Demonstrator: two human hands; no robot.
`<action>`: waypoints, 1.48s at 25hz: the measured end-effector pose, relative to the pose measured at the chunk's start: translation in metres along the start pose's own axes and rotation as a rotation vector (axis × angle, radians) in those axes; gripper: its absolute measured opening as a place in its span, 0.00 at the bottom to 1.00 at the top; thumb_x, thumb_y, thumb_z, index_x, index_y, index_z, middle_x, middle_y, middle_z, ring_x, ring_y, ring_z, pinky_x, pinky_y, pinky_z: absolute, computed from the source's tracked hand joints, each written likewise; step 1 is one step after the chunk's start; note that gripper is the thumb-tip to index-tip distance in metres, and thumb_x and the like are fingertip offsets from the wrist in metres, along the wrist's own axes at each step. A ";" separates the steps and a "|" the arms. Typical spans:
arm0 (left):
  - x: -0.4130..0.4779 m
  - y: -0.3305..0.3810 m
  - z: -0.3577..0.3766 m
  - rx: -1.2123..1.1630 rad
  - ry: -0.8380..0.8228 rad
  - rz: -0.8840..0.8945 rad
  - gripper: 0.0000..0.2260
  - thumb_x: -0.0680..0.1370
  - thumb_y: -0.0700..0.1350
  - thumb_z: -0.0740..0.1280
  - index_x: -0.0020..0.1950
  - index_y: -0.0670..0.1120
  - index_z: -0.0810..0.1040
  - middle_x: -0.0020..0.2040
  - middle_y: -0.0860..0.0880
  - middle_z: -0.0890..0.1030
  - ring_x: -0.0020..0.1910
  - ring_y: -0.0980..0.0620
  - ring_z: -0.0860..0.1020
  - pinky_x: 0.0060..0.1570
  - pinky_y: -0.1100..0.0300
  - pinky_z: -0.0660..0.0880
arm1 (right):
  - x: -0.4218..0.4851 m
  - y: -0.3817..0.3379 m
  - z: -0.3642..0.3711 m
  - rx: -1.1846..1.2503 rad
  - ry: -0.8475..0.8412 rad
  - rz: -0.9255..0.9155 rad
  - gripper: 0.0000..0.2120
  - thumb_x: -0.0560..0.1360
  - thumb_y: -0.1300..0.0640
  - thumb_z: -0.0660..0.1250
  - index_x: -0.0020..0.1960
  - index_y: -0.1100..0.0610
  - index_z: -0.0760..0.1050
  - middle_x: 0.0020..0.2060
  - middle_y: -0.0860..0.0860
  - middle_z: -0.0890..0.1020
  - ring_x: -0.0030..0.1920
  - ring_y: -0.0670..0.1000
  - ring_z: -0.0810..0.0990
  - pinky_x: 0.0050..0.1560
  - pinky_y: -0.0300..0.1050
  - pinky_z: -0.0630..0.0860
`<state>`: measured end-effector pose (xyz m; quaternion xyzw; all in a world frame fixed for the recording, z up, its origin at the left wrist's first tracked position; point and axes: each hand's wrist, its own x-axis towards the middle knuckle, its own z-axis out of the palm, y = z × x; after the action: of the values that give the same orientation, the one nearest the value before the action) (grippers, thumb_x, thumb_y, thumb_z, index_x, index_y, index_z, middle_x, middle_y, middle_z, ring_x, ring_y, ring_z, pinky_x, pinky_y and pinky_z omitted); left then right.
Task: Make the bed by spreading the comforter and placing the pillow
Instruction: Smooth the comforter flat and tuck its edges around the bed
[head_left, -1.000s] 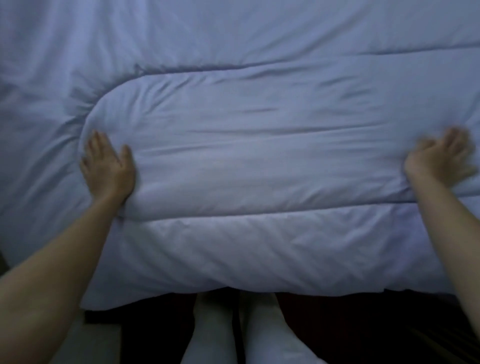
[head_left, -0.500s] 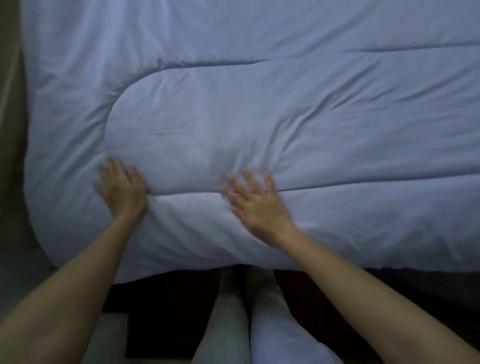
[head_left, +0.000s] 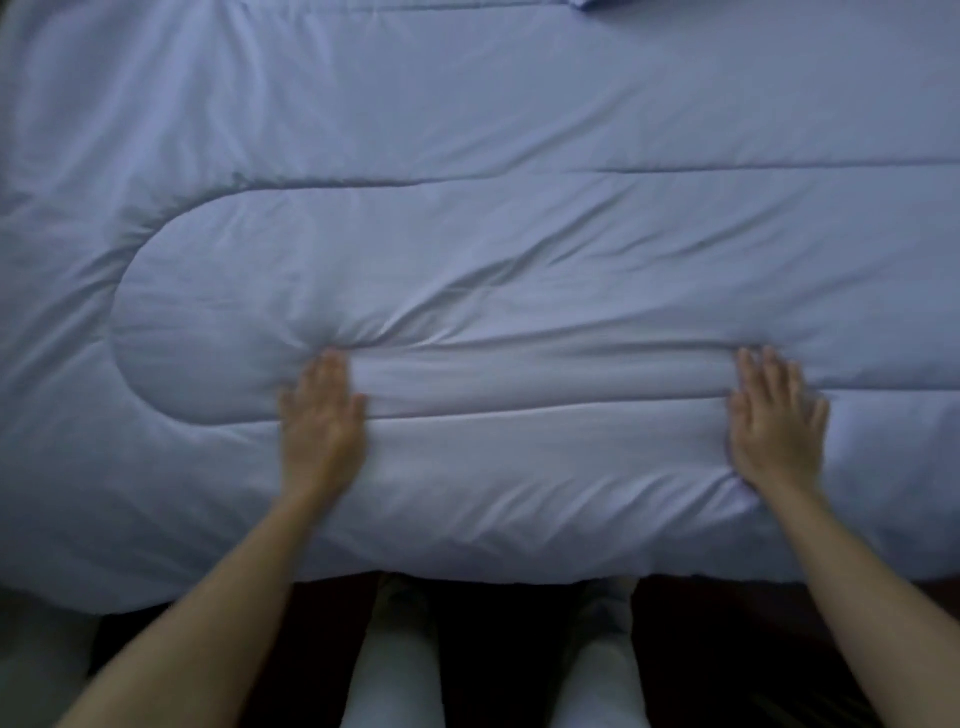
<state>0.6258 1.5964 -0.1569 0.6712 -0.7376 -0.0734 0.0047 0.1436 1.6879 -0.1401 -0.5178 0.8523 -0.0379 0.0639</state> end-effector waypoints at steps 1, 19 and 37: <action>0.000 -0.015 -0.004 0.020 -0.014 -0.103 0.26 0.81 0.51 0.48 0.76 0.39 0.59 0.76 0.41 0.61 0.75 0.41 0.60 0.71 0.39 0.55 | 0.008 0.035 -0.004 0.019 -0.005 0.071 0.29 0.77 0.43 0.44 0.76 0.50 0.57 0.76 0.53 0.60 0.75 0.58 0.59 0.69 0.68 0.56; 0.041 0.541 0.023 -0.164 -0.284 0.546 0.26 0.82 0.52 0.49 0.78 0.44 0.50 0.79 0.47 0.51 0.78 0.50 0.49 0.76 0.46 0.45 | 0.141 0.184 -0.071 0.526 0.065 0.176 0.29 0.73 0.47 0.50 0.70 0.58 0.68 0.73 0.57 0.66 0.75 0.58 0.59 0.73 0.62 0.57; 0.053 0.412 -0.010 -0.178 -0.064 -0.131 0.24 0.82 0.46 0.53 0.76 0.38 0.56 0.77 0.39 0.57 0.77 0.40 0.53 0.74 0.40 0.45 | 0.170 0.257 -0.099 0.176 -0.085 0.432 0.23 0.81 0.53 0.51 0.76 0.53 0.57 0.78 0.52 0.54 0.77 0.57 0.48 0.72 0.68 0.47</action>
<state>0.2140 1.5792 -0.1047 0.7123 -0.6824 -0.1602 0.0360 -0.1740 1.6555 -0.0881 -0.3169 0.9333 -0.0754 0.1512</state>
